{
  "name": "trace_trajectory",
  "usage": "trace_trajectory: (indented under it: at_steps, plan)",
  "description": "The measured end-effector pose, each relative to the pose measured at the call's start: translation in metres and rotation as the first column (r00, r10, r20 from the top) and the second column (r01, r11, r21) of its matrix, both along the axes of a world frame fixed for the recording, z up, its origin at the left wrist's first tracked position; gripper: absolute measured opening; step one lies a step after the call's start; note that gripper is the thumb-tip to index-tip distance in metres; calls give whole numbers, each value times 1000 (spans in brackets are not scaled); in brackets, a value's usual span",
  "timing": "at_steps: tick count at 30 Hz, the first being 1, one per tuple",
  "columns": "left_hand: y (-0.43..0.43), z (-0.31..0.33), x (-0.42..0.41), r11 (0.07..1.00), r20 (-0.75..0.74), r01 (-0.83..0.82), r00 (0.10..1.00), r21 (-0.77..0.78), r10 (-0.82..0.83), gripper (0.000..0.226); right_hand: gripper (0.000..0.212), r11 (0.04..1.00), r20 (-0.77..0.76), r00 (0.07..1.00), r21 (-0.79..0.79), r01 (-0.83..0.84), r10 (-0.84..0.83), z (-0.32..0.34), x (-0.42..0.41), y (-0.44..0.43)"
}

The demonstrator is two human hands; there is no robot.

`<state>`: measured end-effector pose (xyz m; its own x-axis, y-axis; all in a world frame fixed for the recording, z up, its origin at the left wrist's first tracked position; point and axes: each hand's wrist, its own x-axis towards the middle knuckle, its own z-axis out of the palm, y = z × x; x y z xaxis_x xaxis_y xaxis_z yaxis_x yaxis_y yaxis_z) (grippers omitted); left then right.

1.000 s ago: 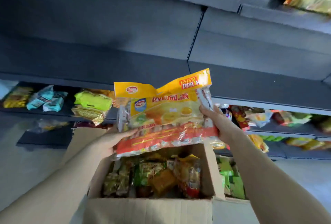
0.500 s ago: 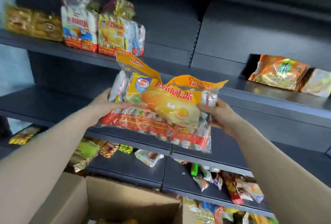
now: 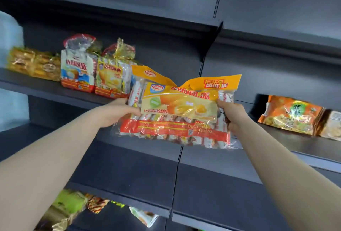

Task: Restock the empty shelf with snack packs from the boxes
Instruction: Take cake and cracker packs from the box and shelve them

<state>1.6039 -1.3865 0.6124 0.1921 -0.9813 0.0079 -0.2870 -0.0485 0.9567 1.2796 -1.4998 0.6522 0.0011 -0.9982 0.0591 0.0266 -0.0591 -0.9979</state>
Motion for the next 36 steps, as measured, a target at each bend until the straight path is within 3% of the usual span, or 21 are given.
trace_trajectory:
  at_steps: [4,7,11,17,21,27,30,33,36]
  plan:
    - [-49,13,10,994,-27,-91,996,-52,90,46,27,1000,62,998,12,28,-29,8,5,-47]
    - [-88,21,14,956,18,-229,972,-182,236,63,38,997,86,993,-6,75,-74,15,15,-85]
    - [-132,23,7,888,-28,-338,937,-312,347,84,45,995,114,990,-35,92,-87,15,34,-139]
    - [-189,-3,8,934,205,-281,923,-218,326,120,69,983,117,988,-140,119,-102,-7,57,-218]
    - [-215,-10,19,881,352,-321,826,-348,440,115,47,967,127,984,-207,147,-123,-18,72,-244]
    - [-265,-3,48,820,396,-326,753,-470,526,75,47,954,128,980,-237,181,-154,-23,90,-278]
    - [-289,-6,56,843,421,-311,757,-439,499,76,56,957,-67,983,-251,149,-170,-20,93,-286]
    - [-306,-24,59,929,638,-260,676,-261,369,87,75,982,-417,902,-185,31,-107,-31,95,-291]
    - [-309,-38,60,947,685,-252,655,-198,318,90,97,983,-532,844,-183,-33,-71,-45,95,-290]
